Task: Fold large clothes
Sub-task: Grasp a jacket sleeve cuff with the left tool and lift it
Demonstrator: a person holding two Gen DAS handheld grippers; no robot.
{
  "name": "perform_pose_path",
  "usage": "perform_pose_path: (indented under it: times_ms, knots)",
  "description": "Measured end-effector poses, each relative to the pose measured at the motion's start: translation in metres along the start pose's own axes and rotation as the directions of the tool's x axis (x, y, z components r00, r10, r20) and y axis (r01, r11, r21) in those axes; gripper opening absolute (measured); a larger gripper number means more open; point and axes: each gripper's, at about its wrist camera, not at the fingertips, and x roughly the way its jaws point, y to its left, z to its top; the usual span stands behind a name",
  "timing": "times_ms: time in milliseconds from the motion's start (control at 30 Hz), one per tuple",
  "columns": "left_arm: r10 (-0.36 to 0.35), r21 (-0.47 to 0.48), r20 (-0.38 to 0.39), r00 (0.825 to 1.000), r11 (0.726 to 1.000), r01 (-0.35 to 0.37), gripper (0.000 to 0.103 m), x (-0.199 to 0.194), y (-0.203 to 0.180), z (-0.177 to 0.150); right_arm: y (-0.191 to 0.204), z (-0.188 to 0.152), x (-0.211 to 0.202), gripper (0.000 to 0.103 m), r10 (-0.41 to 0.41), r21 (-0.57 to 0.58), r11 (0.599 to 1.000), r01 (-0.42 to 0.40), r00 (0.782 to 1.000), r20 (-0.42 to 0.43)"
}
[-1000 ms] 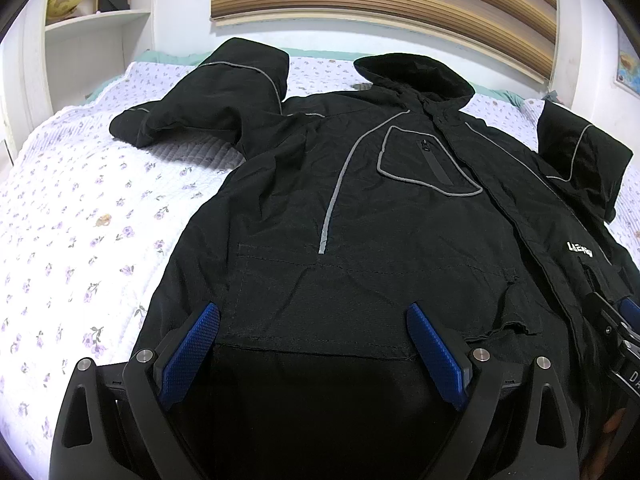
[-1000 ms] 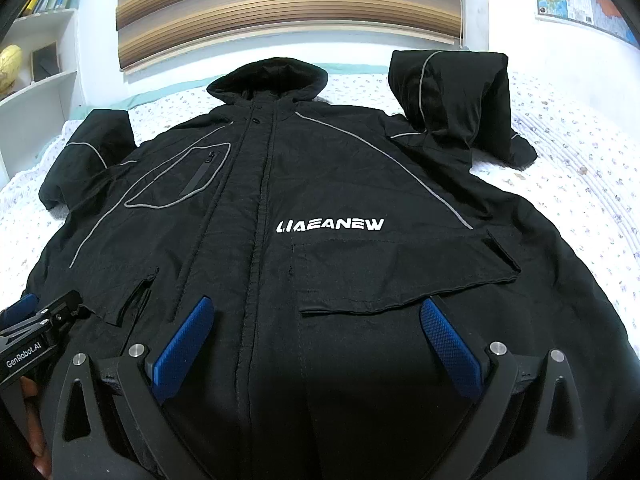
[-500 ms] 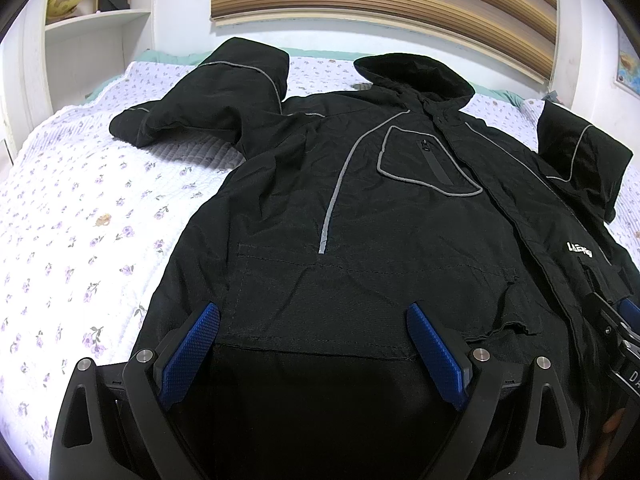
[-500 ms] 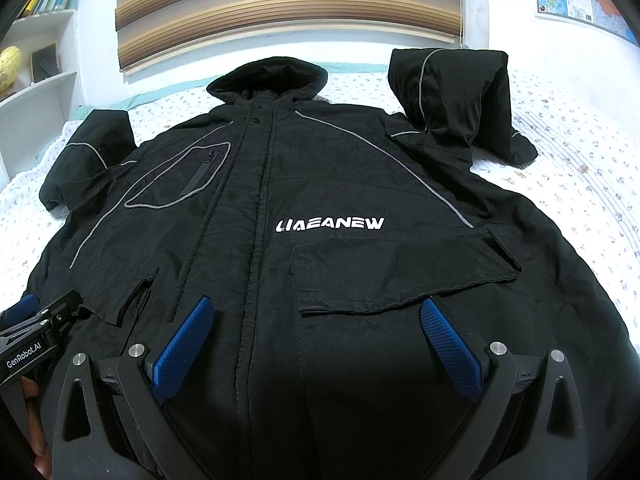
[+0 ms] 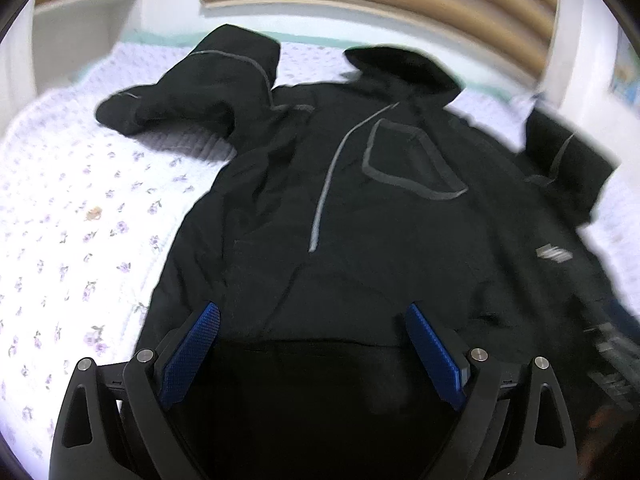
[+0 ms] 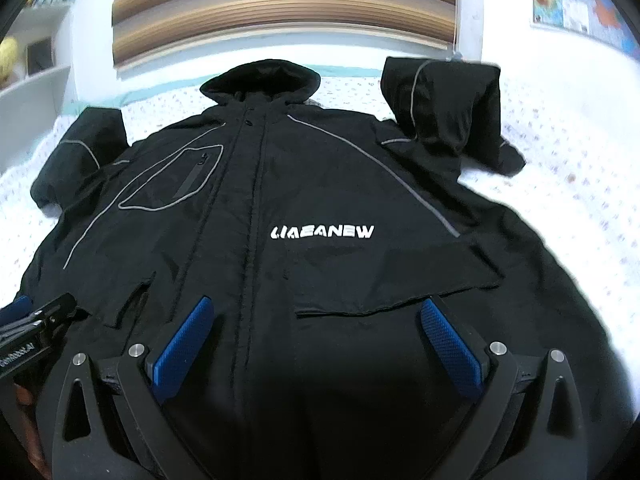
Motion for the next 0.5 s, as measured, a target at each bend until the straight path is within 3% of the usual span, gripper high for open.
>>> perform_pose_path:
  times_ms: [33, 133, 200, 267, 300, 367, 467, 500]
  knots:
    - [-0.066, -0.019, 0.014, 0.998, 0.998, 0.066, 0.094, -0.017, 0.008, 0.009, 0.005, 0.005, -0.012, 0.103, 0.021, -0.013, 1.0, -0.021, 1.0, 0.013]
    - [-0.121, -0.037, 0.046, 0.992, 0.992, 0.123, 0.094, -0.059, 0.035, 0.039, 0.022, 0.028, -0.044, 0.103, 0.167, -0.021, 0.986, -0.167, 0.985, 0.037]
    - [-0.1, -0.026, 0.095, 0.99, 0.994, 0.103, 0.095, -0.087, 0.058, 0.066, 0.043, 0.053, -0.061, 0.096, 0.284, -0.019, 0.959, -0.284, 0.959, 0.02]
    - [-0.037, -0.011, 0.139, 0.99, 0.999, 0.039, 0.095, -0.106, 0.086, 0.098, 0.065, 0.076, -0.07, 0.094, 0.354, -0.028, 0.935, -0.354, 0.935, 0.016]
    - [0.026, 0.04, 0.166, 0.986, 0.999, -0.033, 0.095, -0.107, 0.079, 0.111, 0.077, 0.086, -0.072, 0.094, 0.375, -0.035, 0.927, -0.374, 0.927, 0.027]
    - [0.056, 0.016, 0.233, 0.971, 0.998, -0.061, 0.095, -0.117, 0.108, 0.135, 0.098, 0.101, -0.068, 0.094, 0.392, -0.048, 0.92, -0.39, 0.918, 0.056]
    - [0.05, -0.07, 0.2, 0.978, 0.997, -0.036, 0.095, -0.104, 0.16, 0.165, 0.125, 0.113, -0.041, 0.094, 0.411, -0.057, 0.911, -0.408, 0.905, 0.108]
    - [0.012, -0.121, 0.175, 0.985, 0.993, 0.01, 0.095, -0.089, 0.185, 0.177, 0.131, 0.114, -0.028, 0.094, 0.402, -0.06, 0.915, -0.398, 0.908, 0.119]
